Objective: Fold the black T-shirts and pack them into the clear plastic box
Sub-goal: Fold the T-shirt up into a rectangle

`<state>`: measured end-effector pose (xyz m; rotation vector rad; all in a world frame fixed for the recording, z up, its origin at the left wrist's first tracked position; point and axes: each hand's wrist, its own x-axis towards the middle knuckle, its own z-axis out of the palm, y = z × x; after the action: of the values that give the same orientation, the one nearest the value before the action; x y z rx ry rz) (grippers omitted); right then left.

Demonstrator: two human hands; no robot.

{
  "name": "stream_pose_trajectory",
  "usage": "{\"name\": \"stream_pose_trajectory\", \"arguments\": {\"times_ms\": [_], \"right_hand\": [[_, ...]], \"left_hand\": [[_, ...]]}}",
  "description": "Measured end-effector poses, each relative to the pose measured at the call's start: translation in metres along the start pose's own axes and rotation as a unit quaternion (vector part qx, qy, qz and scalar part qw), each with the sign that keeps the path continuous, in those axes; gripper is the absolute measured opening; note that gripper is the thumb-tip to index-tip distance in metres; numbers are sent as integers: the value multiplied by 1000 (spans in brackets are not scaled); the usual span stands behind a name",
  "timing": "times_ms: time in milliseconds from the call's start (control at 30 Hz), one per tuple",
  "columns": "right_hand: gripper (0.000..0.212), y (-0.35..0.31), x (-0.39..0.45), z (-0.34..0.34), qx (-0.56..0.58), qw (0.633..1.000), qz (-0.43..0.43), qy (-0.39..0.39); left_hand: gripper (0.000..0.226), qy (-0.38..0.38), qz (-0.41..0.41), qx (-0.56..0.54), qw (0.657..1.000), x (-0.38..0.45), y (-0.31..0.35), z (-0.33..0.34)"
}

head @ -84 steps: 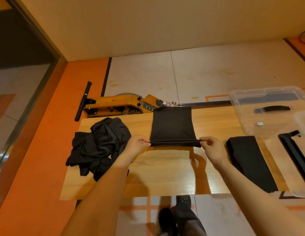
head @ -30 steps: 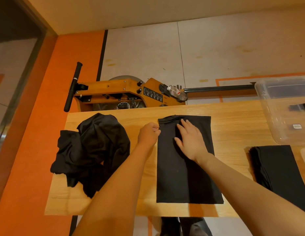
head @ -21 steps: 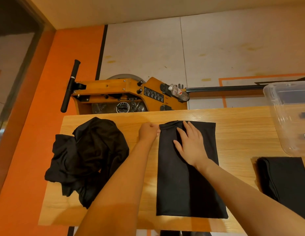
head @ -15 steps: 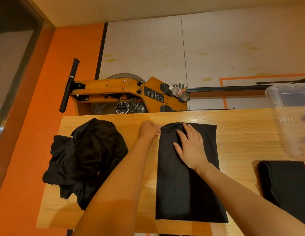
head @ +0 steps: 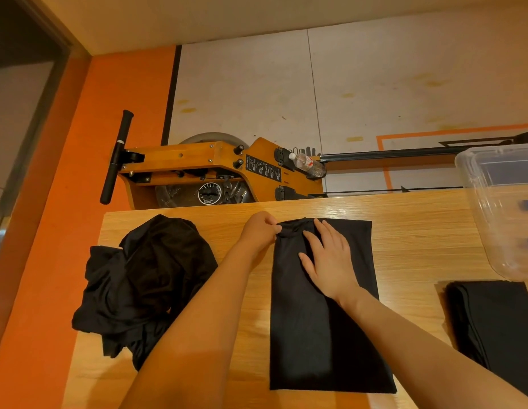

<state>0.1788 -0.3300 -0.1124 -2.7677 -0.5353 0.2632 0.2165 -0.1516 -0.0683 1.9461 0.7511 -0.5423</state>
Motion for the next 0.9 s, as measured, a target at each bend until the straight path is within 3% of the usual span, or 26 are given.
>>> {"name": "stream_pose_trajectory", "arguments": {"times_ms": [300,767,900], "right_hand": [[58,3,-1,-1,17,1000,-1,-11],[61,4,1,-2,24,1000,-4,-20],[56,6,1,-2,19,1000,-11,5]], "left_hand": [[16,39,33,1,999,0,2,-4],[18,51,-9,-48,997,0,17,-1],[15,125,14,-80,989,-1,17,0]]}}
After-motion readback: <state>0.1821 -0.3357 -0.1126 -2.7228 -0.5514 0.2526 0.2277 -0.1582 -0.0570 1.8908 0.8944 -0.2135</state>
